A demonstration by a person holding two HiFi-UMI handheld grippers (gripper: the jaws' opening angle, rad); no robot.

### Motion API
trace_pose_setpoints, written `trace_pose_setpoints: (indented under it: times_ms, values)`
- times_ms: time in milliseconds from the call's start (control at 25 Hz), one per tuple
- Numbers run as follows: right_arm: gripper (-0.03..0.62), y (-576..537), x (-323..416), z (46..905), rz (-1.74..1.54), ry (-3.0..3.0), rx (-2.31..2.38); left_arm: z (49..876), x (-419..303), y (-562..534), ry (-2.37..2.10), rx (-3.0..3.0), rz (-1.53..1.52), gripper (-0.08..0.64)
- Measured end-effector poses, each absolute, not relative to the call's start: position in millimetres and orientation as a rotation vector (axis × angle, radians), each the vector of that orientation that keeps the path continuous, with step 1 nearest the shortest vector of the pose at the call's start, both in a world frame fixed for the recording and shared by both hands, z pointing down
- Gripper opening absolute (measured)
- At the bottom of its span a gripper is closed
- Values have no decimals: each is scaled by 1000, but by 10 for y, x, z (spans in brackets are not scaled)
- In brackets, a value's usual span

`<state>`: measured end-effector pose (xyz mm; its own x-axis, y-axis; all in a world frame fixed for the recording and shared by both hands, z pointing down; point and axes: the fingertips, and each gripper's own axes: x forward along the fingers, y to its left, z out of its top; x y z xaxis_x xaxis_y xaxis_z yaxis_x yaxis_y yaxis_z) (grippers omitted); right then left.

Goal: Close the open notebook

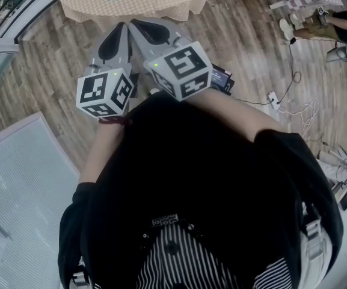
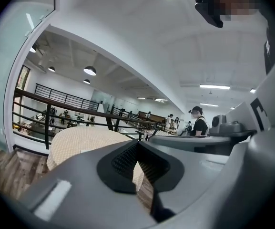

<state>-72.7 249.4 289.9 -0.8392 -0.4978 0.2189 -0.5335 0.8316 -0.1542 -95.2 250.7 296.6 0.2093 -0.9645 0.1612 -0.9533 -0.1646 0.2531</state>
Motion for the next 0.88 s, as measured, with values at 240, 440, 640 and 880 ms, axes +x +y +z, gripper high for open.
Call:
trace_pose_setpoints:
  times_ms: [240,440,640,880]
  values:
    - [2,2048,-799,2958,327,-2829,812,3019,-1019,2072,-1798,2182,-44,2]
    - [0,1623,-883,2950,321,-2821,790,3006,-1115,1611,-1812,2164,-52,2]
    - [0,1139,-919,2916,328,-2821,767,2960,-1147,1151,-1832,2149,-51,2]
    - [0,650,-916,2939,360,-2827,727,2973,-1149,661,-1865,2108,-27,2]
